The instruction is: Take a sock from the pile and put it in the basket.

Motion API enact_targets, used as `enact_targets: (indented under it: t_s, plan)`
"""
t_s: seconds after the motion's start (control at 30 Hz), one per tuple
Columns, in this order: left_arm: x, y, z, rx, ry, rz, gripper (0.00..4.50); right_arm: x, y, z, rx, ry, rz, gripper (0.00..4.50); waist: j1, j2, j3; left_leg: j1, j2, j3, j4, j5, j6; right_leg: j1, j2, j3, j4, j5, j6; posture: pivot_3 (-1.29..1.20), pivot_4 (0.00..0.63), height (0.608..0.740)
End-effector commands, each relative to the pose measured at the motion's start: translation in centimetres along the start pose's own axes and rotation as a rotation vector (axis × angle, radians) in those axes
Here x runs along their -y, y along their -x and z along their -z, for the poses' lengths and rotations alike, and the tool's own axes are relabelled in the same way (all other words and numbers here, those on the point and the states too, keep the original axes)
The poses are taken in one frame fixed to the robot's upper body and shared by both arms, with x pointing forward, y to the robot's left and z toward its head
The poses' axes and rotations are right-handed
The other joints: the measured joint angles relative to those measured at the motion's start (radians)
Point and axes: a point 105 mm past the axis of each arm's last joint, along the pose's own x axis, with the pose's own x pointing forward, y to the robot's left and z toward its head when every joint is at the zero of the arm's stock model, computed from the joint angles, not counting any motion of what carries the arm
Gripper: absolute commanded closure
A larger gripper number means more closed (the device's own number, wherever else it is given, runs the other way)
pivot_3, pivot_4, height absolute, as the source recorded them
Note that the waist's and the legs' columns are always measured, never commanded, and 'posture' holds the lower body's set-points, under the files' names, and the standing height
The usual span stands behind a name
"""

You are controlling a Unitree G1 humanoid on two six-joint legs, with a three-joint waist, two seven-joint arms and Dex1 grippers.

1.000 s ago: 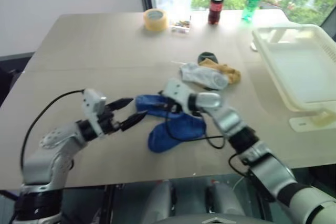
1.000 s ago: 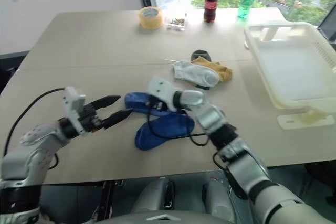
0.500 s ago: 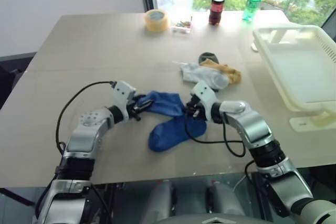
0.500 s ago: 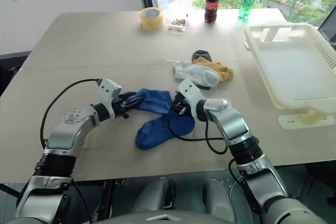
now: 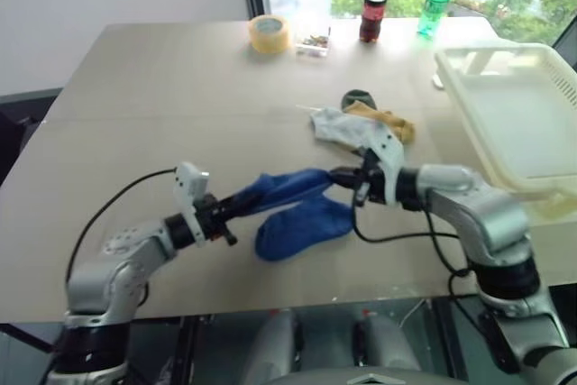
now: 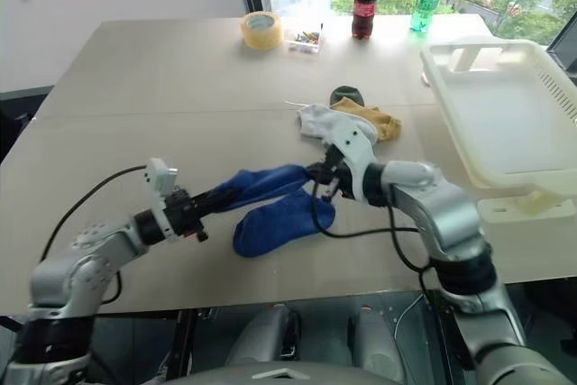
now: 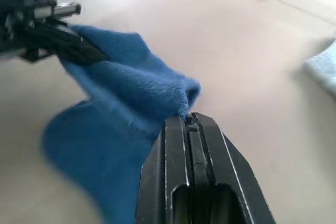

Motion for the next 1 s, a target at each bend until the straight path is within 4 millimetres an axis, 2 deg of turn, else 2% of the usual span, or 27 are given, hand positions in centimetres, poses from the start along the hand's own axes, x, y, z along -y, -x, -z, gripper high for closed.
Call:
enact_targets:
  t_s: [0.03, 0.13, 0.27, 0.5, 0.63, 0.67, 0.7, 0.73, 0.83, 0.9, 1.0]
  plan:
    - [1.8, 0.9, -0.4, -0.030, -0.024, 0.052, 4.44, -1.6, 1.2, 0.4, -0.020, 0.018, 0.001, 4.50, 0.000, 0.000, 0.000, 0.000, 0.000, 0.000, 0.000, 0.000, 0.000, 0.000, 0.000, 0.000, 0.000, 0.000, 0.000, 0.00, 0.150, 0.740]
    - [2.1, 1.0, 0.6, -0.064, -0.051, 0.050, 4.44, -1.5, 1.0, 1.6, -0.044, -0.018, 0.038, 4.50, -0.001, 0.000, 0.000, 0.000, 0.000, 0.000, 0.000, 0.000, 0.000, 0.000, 0.000, 0.000, 0.000, 0.000, 0.000, 0.00, 0.150, 0.740]
    - [3.7, 0.5, 1.6, -0.066, -0.080, 0.065, 4.44, -0.1, 0.8, 3.5, -0.090, -0.010, 0.129, 4.50, 0.001, 0.000, 0.000, 0.000, 0.000, 0.000, -0.001, 0.000, 0.000, 0.000, 0.000, 0.000, -0.001, 0.000, -0.001, 0.00, 0.150, 0.740]
    - [4.4, 0.8, 1.4, 0.017, -0.095, -0.004, 4.44, 1.4, 0.6, 2.6, -0.033, 0.048, 0.186, 4.50, 0.002, 0.000, 0.000, 0.000, 0.000, 0.000, -0.001, 0.000, 0.000, 0.000, 0.000, 0.000, -0.001, 0.000, -0.001, 0.00, 0.150, 0.740]
    - [4.0, 0.8, 1.8, 0.014, -0.098, -0.052, 4.44, 1.5, 0.3, 2.4, -0.024, 0.059, 0.172, 4.50, 0.003, 0.000, 0.000, 0.000, 0.000, 0.001, 0.000, 0.000, 0.000, 0.000, 0.000, 0.000, -0.001, 0.000, -0.001, 0.00, 0.150, 0.740]
    - [3.8, 0.7, 2.1, 0.001, -0.096, -0.070, 3.72, 1.6, 0.2, 2.8, -0.032, 0.059, 0.173, 4.50, 0.003, 0.000, 0.000, 0.000, 0.000, 0.000, 0.000, 0.000, 0.000, 0.000, 0.001, 0.000, -0.001, 0.000, -0.001, 0.00, 0.150, 0.740]
    - [3.7, 0.6, 2.6, -0.013, -0.096, -0.079, 3.72, 1.7, 0.2, 3.4, -0.052, 0.059, 0.168, 4.50, 0.003, 0.000, 0.000, 0.000, 0.000, 0.000, 0.000, 0.000, 0.000, 0.000, 0.001, 0.000, -0.001, 0.000, -0.001, 0.00, 0.150, 0.740]
    - [3.8, 0.2, 3.3, -0.020, -0.078, -0.087, 3.43, 1.8, 0.1, 4.2, -0.074, 0.059, 0.159, 4.50, 0.003, 0.000, 0.000, 0.000, 0.000, 0.001, 0.000, 0.000, 0.000, 0.000, 0.001, 0.000, -0.001, 0.000, -0.001, 0.00, 0.150, 0.740]
    - [4.4, -0.3, 4.8, -0.037, -0.037, -0.077, 2.39, 1.8, 0.3, 5.8, -0.116, 0.072, 0.144, 3.68, 0.005, -0.001, 0.000, 0.000, -0.001, 0.001, 0.000, 0.000, 0.001, 0.001, 0.000, 0.000, -0.002, 0.000, -0.001, 0.00, 0.150, 0.740]
    - [4.7, -0.1, 5.0, -0.039, -0.014, -0.053, 2.33, 1.5, 0.9, 5.6, -0.117, 0.084, 0.145, 2.89, 0.004, -0.001, 0.000, 0.000, -0.001, 0.001, 0.000, -0.001, 0.001, 0.001, 0.000, 0.000, -0.002, 0.000, -0.001, 0.00, 0.150, 0.740]
    - [4.5, 0.9, 4.5, -0.017, 0.014, -0.005, 2.33, 1.3, 1.4, 3.4, -0.041, 0.051, 0.130, 2.77, 0.002, 0.000, 0.000, 0.001, 0.001, 0.001, 0.000, -0.001, 0.001, 0.001, 0.002, 0.000, -0.001, 0.000, -0.001, 0.00, 0.150, 0.740]
